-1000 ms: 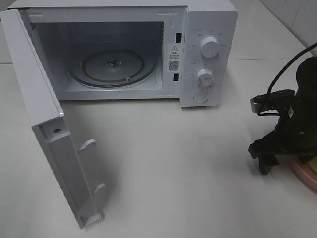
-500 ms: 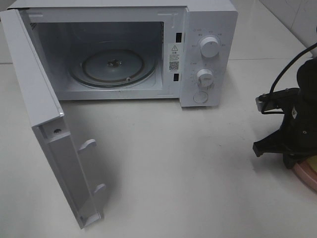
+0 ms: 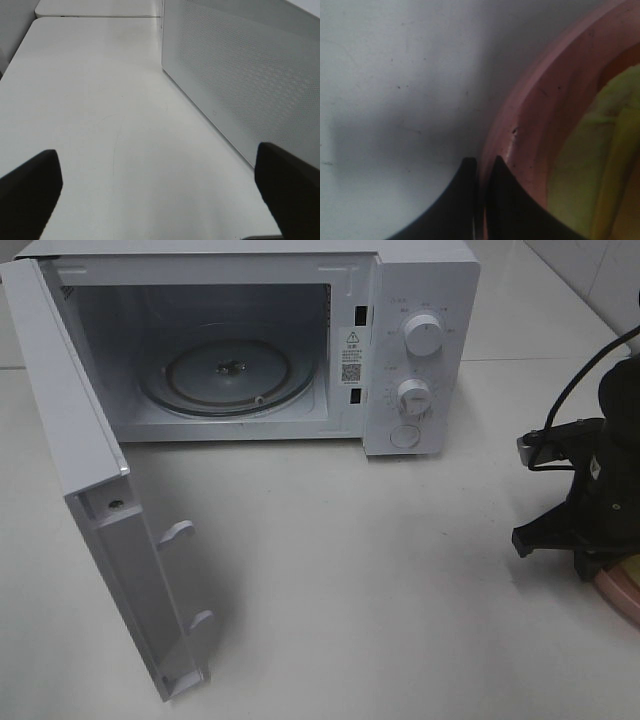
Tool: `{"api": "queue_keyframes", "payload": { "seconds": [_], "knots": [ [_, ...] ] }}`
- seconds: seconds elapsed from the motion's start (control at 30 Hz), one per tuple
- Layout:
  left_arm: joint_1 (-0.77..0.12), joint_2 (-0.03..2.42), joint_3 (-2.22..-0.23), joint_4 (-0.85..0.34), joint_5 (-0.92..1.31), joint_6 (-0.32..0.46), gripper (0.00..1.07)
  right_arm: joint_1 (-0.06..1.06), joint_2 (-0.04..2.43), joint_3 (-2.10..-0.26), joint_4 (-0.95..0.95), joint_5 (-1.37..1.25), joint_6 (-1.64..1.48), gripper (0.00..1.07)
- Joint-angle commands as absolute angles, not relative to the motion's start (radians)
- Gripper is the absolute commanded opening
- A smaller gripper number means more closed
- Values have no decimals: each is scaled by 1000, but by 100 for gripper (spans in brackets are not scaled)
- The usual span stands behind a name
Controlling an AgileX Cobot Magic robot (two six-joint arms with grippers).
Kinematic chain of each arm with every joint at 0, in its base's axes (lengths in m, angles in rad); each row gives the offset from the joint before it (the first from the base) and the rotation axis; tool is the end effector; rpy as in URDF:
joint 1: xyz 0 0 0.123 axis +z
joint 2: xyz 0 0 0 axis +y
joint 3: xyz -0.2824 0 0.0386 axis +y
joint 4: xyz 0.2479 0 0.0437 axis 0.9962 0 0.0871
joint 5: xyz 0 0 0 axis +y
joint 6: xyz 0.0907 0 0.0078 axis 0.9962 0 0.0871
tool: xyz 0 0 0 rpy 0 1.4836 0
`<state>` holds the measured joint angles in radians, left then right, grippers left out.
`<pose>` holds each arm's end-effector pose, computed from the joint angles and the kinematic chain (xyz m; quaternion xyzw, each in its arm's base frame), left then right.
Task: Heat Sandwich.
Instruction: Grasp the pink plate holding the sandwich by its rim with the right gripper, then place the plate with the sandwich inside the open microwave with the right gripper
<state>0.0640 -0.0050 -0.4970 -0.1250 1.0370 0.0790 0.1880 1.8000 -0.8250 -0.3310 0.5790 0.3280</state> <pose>-0.0040 -0.0101 0.2788 0.0081 0.8448 -0.0243 0.5345 0.2864 0.0380 0.1197 -0.0638 0.9919 -0.0809 0.0744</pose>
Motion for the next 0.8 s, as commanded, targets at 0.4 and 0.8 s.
{"api": "queue_keyframes", "payload": {
  "seconds": [0.4, 0.8],
  "knots": [
    [60, -31, -493, -134, 1028, 78, 101, 243, 1792, -828, -429, 669, 417, 1],
    [60, -31, -493, -134, 1028, 78, 101, 331, 1792, -828, -543, 768, 515, 1]
  ]
}}
